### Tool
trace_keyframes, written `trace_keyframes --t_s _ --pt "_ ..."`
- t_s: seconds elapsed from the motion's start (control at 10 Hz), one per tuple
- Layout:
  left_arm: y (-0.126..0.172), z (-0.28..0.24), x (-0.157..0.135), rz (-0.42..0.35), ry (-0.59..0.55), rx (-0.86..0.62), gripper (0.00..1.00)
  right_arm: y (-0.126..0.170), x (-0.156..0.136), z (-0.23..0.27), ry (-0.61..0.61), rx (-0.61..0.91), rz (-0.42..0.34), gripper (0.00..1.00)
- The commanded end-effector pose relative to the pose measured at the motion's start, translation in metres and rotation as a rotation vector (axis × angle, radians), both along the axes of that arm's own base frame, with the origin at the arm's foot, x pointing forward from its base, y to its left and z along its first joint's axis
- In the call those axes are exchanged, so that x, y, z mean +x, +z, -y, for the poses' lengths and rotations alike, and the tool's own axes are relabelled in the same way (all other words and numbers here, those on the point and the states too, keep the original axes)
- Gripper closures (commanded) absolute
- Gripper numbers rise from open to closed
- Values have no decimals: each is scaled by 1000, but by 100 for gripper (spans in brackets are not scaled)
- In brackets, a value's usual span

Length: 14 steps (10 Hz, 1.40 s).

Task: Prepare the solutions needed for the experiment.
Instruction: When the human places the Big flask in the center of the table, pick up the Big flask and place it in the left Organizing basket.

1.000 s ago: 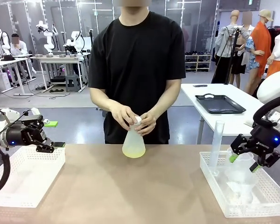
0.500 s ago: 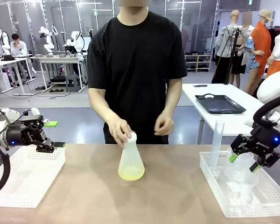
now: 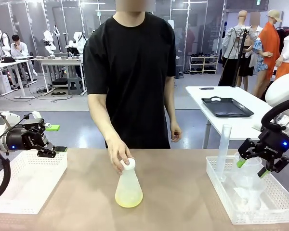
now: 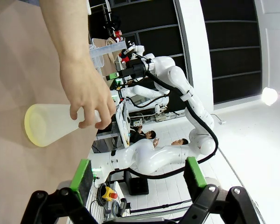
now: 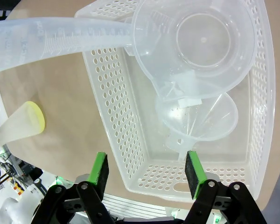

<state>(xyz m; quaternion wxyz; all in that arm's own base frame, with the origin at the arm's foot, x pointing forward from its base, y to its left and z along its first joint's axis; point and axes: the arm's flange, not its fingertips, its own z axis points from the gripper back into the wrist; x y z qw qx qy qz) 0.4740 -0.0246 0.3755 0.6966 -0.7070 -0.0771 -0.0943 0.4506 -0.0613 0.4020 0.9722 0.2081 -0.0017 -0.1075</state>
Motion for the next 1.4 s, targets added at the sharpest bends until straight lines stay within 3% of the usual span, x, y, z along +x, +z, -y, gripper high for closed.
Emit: trace_keyframes --t_s 0.0,0.2,0.4,0.7,0.8,1.0,1.3 --pt "2 2 2 3 13 -11 0 19 -10 -13 30 -11 71 17" --pt "2 2 2 3 13 -11 0 48 -29 -38 87 54 157 17" --pt "2 2 2 3 13 -11 0 66 -44 -58 174 291 219 17" --pt "2 2 2 3 13 -11 0 78 -52 -59 176 709 281 17" --pt "2 2 2 3 13 -11 0 75 -51 -57 155 739 295 17" --pt "2 2 2 3 13 -11 0 71 -52 -55 163 912 248 17" --pt "2 2 2 3 13 -11 0 66 -52 -51 166 1023 202 17"
